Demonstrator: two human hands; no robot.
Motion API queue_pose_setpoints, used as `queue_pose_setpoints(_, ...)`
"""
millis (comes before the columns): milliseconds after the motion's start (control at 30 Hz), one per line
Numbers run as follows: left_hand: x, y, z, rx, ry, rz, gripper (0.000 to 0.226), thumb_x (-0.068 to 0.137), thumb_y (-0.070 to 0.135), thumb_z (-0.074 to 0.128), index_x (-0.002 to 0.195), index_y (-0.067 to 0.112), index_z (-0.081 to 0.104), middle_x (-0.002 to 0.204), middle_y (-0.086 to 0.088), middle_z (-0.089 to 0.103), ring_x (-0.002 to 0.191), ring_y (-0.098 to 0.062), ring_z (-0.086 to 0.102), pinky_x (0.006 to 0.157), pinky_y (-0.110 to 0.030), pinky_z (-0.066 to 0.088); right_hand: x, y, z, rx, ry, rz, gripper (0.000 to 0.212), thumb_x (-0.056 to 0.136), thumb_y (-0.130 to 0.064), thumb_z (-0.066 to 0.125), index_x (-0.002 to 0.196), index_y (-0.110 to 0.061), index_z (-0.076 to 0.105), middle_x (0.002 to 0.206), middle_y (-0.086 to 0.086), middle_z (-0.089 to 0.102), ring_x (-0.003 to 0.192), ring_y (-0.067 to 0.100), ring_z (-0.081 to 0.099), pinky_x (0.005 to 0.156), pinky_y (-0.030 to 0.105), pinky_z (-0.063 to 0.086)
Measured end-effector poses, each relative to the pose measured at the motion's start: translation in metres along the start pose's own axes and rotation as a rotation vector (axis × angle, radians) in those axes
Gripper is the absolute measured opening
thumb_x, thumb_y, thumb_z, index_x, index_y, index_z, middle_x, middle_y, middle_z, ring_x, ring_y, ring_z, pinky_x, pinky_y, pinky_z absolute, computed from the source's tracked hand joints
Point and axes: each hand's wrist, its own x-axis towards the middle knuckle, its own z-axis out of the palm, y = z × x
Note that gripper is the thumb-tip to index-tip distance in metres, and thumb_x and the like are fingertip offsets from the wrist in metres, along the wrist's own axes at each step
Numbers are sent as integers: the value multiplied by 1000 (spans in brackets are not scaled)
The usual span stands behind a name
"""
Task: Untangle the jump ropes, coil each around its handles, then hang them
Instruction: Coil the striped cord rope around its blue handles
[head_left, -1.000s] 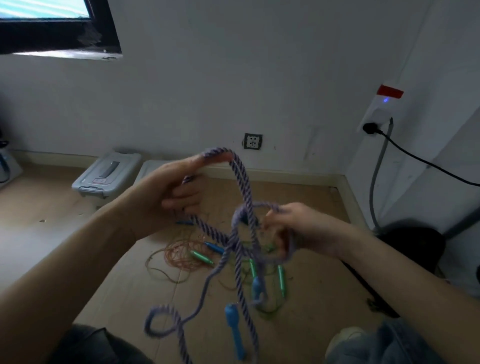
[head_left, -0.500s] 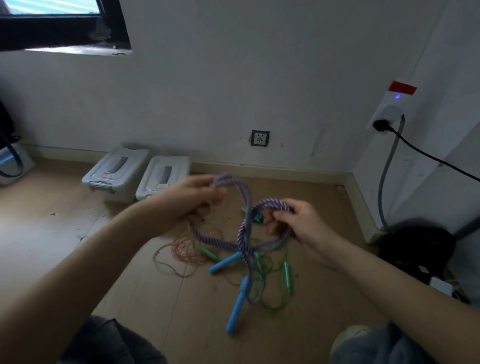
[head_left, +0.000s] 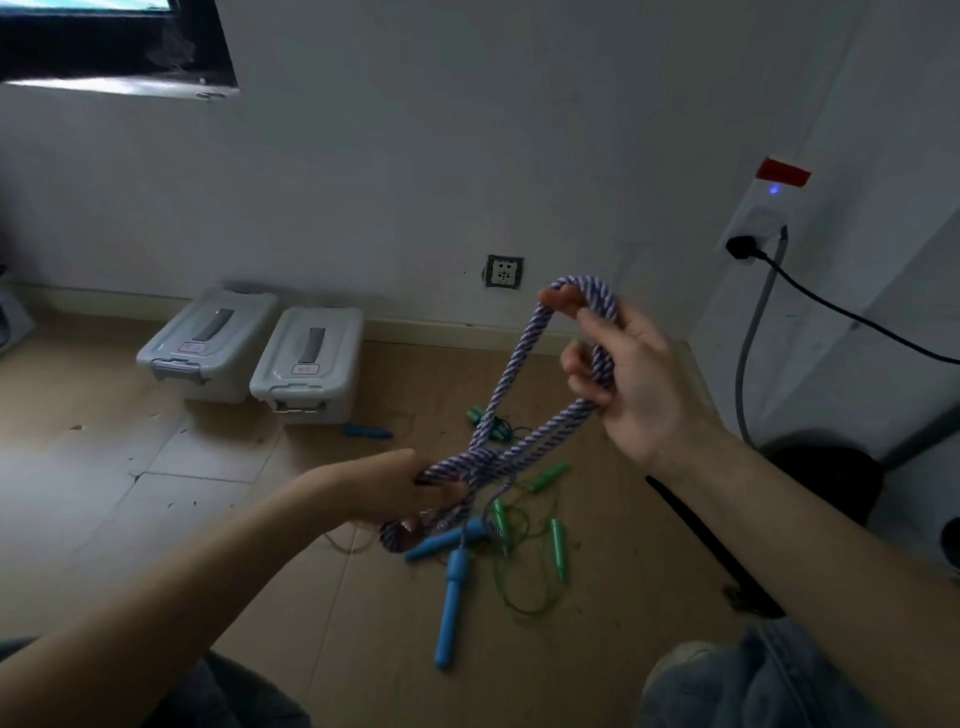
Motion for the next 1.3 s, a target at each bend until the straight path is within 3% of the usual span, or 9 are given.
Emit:
queue_pose_setpoints(167,-21,6,-30,-862,19,181,13,76,30,64,76,19,72,68,3,63,52,0,55,44,-13,41,5,19,-21,-561,9,359,42,94,3,38,133,-14,35,124,11,53,46,12,61,29,18,34)
queue_pose_setpoints(300,-39,16,-50,-858,-67,363,27,79,30,63,103,17,67,89,-16,63,67,-17,56,60,-23,43,-5,31,-26,-1306,-324,276,97,80,-11,69,147,-33,2,154,3,16,125,26,45,91,29,46)
queue_pose_setpoints(400,-39,31,-42,-578,-124,323,26,88,8,55,114,7,58,87,-13,64,70,-11,64,66,-17,48,-11,28,-4,-1196,-662,-105,82,79,-18,71,133,-52,19,146,-9,31,129,4,30,106,19,28)
queue_pose_setpoints(500,-34,39,-40,-376,-196,272,15,88,3,54,100,9,61,64,6,62,51,0,57,50,-10,43,-12,33,5,-1100,-770,-111,23,79,-14,71,90,-30,60,83,-10,61,73,-6,54,67,15,43)
queue_pose_setpoints(700,-23,1,-49,-71,103,137,17,87,32,56,84,28,72,44,14,55,36,0,40,39,-9,29,-2,28,-9,-1059,-446,-47,37,60,-57,69,59,-20,61,45,-13,53,42,-2,45,44,11,32)
queue_pose_setpoints(1000,-10,-33,-47,-176,373,-266,28,93,22,51,69,8,59,55,-4,49,39,-12,44,34,-18,30,5,30,-47,-1246,69,123,7,89,-9,58,90,-6,64,73,6,69,36,2,56,36,15,40)
queue_pose_setpoints(1133,-6,6,-34,-824,175,-34,20,94,8,44,78,6,56,57,0,41,35,-3,32,31,-13,23,-4,43,-46,-1723,-229,388,50,87,-18,59,133,-12,39,132,15,49,112,32,55,88,40,50)
queue_pose_setpoints(1233,-6,32,-27,-1037,12,112,19,96,8,40,85,6,55,62,-1,43,45,-5,32,39,-14,24,-12,42,-26,-1384,-529,331,89,77,-31,73,146,-27,16,154,-2,18,138,20,25,113,38,25)
queue_pose_setpoints(1300,-6,39,-20,-931,-90,175,15,95,10,43,92,7,57,63,1,52,48,-6,39,42,-14,30,-13,43,-12,-1051,-598,242,78,77,-20,74,141,-29,30,141,-3,42,123,7,43,102,24,39)
